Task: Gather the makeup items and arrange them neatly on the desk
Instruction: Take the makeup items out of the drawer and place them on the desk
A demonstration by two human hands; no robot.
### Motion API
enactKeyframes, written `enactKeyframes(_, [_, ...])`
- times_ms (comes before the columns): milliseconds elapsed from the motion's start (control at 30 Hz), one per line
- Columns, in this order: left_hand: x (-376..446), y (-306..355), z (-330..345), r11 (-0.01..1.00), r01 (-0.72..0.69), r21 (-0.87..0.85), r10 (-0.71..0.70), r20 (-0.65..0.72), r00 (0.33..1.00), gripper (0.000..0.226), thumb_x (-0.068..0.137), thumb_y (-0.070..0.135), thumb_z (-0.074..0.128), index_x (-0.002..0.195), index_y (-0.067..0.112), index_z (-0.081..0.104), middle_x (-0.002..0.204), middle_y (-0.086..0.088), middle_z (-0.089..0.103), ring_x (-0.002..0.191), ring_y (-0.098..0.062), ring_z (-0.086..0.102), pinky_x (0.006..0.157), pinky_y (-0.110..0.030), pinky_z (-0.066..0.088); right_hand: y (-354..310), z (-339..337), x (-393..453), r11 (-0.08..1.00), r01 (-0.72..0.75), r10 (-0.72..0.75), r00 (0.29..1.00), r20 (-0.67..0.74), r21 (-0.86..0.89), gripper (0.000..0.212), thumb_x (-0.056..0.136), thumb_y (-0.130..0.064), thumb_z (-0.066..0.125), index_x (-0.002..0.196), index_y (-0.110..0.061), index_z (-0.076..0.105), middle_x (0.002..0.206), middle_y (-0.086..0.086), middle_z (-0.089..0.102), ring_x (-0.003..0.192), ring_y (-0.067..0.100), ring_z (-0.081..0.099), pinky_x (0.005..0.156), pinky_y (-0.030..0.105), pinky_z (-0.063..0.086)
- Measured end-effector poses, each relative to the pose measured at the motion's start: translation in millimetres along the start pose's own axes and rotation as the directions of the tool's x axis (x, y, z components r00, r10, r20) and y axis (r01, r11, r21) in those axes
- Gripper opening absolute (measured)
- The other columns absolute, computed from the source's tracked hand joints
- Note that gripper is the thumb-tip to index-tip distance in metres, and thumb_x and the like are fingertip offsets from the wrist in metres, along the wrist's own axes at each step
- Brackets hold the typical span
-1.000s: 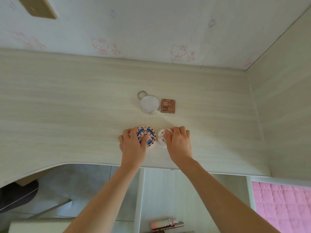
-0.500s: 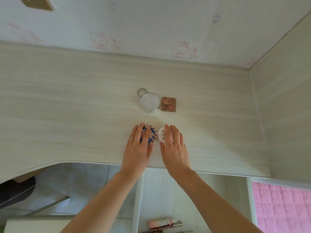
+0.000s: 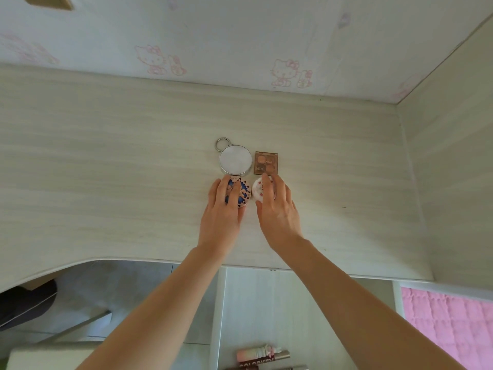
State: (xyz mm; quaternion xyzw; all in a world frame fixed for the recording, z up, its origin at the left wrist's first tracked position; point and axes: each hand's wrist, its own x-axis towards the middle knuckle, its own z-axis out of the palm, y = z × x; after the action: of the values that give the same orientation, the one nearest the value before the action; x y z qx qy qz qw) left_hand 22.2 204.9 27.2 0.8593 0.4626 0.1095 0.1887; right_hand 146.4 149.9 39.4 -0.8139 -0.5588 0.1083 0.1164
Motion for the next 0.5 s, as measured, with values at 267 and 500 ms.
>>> enactKeyframes(267, [1.5, 0.9, 0.6, 0.999, 0.028, 0.017, -0.028, 0.009, 1.000, 0.050, 0.095, 0.022, 0.055, 0.140, 0.007, 0.042, 0.150, -0.013, 0.033, 0.139, -0.033, 0.027, 0.106, -0.042, 0.041, 1.7, 2.1, 1.2, 0.999, 0.007, -0.007, 1.000, -0.005, 0.046, 0.065, 0.092, -0.015, 0.052, 0.148, -0.007, 0.021, 0.154, 0.012, 0.021, 0.136, 0.028, 0.033, 0.097, 0.034, 0.048])
enactKeyframes(500, [-8.9, 3.5, -6.8, 0.989, -0.015, 0.150, 0.009, 0.036, 0.999, 0.055, 0.097, 0.029, 0.048, 0.146, 0.011, 0.032, 0.155, -0.007, 0.024, 0.145, -0.029, 0.016, 0.118, -0.036, 0.020, 9.6, -9.9, -17.3, 0.999, 0.017, -0.017, 1.000, 0.005, 0.048, 0.068, 0.090, -0.013, 0.054, 0.148, -0.002, 0.019, 0.155, 0.016, 0.020, 0.143, 0.029, 0.022, 0.105, 0.036, 0.041])
